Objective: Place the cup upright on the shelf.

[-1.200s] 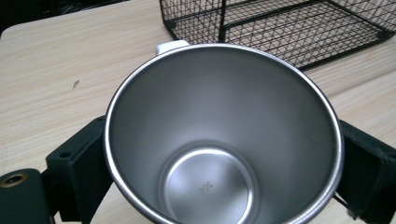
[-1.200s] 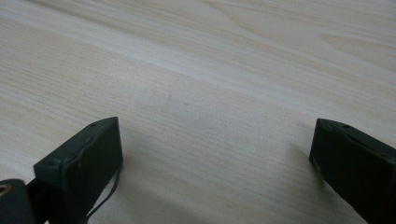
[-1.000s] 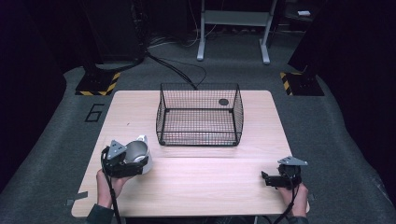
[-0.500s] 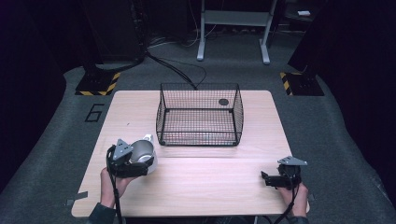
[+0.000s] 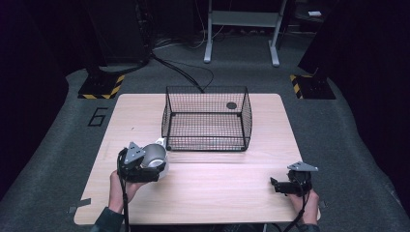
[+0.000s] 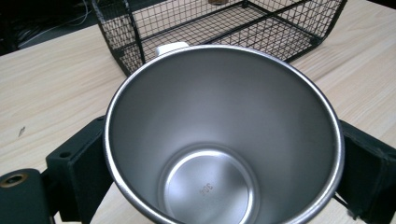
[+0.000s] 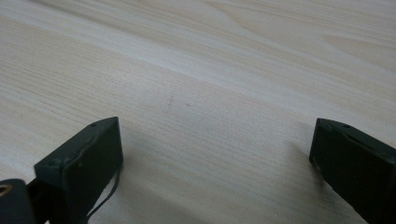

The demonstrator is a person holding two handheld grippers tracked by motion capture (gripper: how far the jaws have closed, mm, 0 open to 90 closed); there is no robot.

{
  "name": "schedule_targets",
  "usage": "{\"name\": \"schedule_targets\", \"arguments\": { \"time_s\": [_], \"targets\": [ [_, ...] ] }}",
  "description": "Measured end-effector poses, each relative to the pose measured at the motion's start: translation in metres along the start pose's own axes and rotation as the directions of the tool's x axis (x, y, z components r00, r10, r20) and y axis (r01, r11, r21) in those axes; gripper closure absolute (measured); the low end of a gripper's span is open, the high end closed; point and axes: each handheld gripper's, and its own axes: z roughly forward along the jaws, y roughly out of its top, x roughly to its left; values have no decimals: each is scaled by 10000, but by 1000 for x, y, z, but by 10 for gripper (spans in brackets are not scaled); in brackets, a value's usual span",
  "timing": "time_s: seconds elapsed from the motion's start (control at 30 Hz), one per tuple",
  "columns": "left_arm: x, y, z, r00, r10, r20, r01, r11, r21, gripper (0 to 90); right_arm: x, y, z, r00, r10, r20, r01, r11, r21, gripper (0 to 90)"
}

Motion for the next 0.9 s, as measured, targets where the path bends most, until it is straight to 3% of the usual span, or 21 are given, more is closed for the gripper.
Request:
{"name": "schedule_targets", "arguments": {
  "time_s": [0.3,0.9],
  "targets": [
    [-7,10,6,9989,362,286,-363,9993,52,70,0,0,0,10000,35,-14,-35,10000,-31,22],
    [-19,29,16,9947,700,748,-689,9975,-162,70,1,4,5,10000,-44,4,44,10000,74,0]
  ]
}}
